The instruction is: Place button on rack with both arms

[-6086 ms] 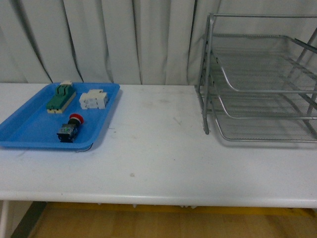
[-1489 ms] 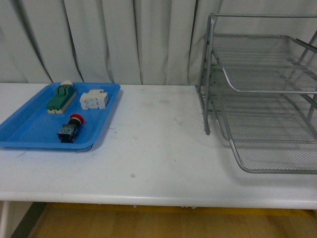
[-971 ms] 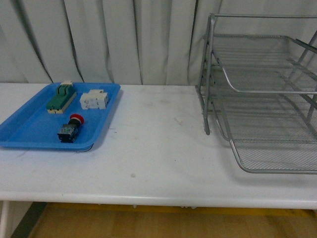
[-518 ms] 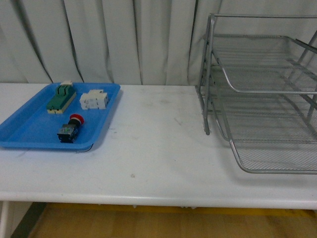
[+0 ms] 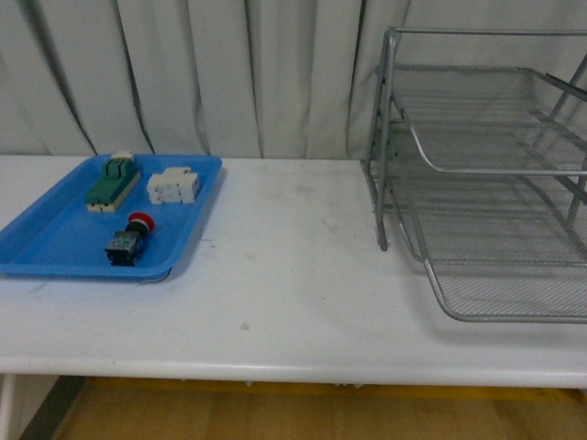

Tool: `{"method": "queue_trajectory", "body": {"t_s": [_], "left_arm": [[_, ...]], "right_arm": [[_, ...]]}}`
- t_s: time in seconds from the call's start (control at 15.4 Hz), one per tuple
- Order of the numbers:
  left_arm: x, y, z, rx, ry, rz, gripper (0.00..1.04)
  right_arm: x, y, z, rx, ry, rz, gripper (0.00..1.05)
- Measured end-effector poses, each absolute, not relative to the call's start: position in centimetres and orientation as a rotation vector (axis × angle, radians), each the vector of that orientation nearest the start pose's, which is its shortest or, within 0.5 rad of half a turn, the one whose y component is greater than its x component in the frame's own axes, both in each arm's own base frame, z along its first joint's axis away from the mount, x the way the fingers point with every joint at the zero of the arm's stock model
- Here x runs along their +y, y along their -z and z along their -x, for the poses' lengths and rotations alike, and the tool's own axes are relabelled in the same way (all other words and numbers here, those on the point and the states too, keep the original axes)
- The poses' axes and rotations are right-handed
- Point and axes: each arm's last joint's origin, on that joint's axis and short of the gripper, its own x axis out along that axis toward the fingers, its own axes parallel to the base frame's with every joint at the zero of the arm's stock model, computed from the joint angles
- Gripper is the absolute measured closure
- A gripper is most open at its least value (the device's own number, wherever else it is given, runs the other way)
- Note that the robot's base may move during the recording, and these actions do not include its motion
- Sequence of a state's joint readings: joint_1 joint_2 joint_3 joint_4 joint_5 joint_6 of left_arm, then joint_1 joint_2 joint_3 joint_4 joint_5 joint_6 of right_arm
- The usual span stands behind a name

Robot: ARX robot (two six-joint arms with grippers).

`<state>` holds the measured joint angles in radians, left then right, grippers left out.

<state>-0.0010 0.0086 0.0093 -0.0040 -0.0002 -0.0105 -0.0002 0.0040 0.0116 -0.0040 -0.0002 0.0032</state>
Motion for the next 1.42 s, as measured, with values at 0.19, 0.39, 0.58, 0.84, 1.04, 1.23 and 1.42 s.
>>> {"method": "queue_trajectory", "body": {"t_s": [0.19,0.39,0.58,0.84,1.04,1.23,1.42], "left_arm": [[0.0,-16.6,-9.8,0.003,0.001,0.01,0.07],[0.0,-16.6,-9.8,0.003,0.001,0.01,0.07],[0.0,-16.6,-9.8,0.003,0.001,0.01,0.07],[-0.8,-18.6,-11.2,0.466,-0.041,0.168,0.07],[-1.0,-21.0,-17.9,0.416,-0.04,0.22,0.07],[-1.9,-20.1,-27.6,0.478,0.003,0.137,0.07],[-2.5,-16.9,-36.2,0.619,0.015,0.04,0.07]], "right_arm": [[0.0,-16.7,-9.7,-0.004,0.0,-0.003,1.03],[0.0,-16.7,-9.7,-0.004,0.0,-0.002,0.8],[0.0,-16.7,-9.7,-0.004,0.0,-0.002,0.45],[0.0,-16.7,-9.7,-0.005,0.0,-0.002,0.05],[0.0,-16.7,-9.7,-0.004,0.0,-0.002,0.06],[0.0,-16.7,-9.7,-0.004,0.0,-0.002,0.06],[0.0,-16.7,-9.7,-0.004,0.0,-0.002,0.06]]}}
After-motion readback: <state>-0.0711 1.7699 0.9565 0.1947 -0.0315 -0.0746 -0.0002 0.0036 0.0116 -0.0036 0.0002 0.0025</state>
